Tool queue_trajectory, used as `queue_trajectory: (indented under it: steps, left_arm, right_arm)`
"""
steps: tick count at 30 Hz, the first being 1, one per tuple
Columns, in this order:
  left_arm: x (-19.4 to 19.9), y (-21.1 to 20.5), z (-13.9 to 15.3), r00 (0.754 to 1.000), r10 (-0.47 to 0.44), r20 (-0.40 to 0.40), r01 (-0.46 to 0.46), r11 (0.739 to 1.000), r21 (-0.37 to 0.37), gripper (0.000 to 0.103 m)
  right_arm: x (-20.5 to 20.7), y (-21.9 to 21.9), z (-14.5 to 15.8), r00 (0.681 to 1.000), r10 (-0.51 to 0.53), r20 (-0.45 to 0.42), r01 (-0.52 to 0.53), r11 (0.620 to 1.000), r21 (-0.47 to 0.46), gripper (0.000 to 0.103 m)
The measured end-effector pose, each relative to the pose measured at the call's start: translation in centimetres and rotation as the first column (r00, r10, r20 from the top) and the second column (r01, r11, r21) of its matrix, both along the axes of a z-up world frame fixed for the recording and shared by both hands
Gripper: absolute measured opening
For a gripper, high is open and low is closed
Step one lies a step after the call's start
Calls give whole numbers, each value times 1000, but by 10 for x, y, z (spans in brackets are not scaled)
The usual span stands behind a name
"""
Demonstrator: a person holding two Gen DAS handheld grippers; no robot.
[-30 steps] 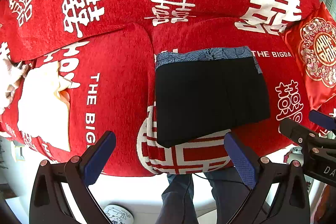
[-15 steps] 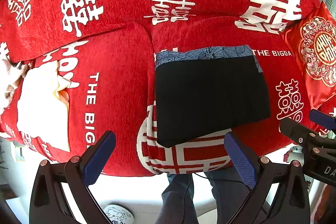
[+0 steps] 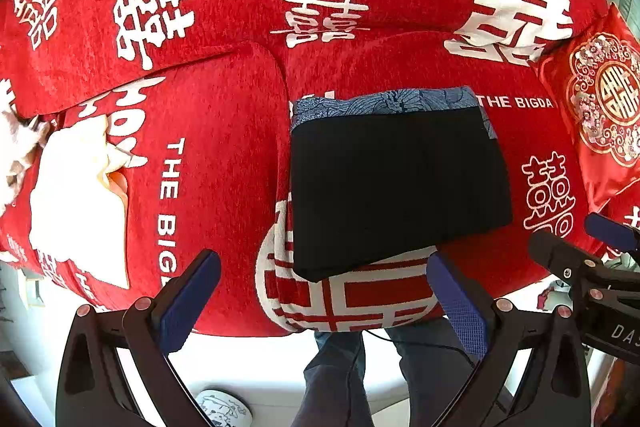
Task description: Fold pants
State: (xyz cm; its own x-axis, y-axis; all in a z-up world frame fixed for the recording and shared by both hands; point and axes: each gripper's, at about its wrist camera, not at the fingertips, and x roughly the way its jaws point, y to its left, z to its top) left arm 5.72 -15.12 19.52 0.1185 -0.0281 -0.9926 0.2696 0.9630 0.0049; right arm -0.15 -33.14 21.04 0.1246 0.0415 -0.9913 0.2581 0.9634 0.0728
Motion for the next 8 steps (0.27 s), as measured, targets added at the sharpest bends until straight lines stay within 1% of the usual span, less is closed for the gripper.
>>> queue_trajectory:
  steps: [8]
  left_arm:
    - [0, 0, 3, 1000, 15, 10, -15, 1000, -19, 103]
  right_arm:
    - [-8, -2, -5, 1000, -9, 0, 9, 1000, 0, 93]
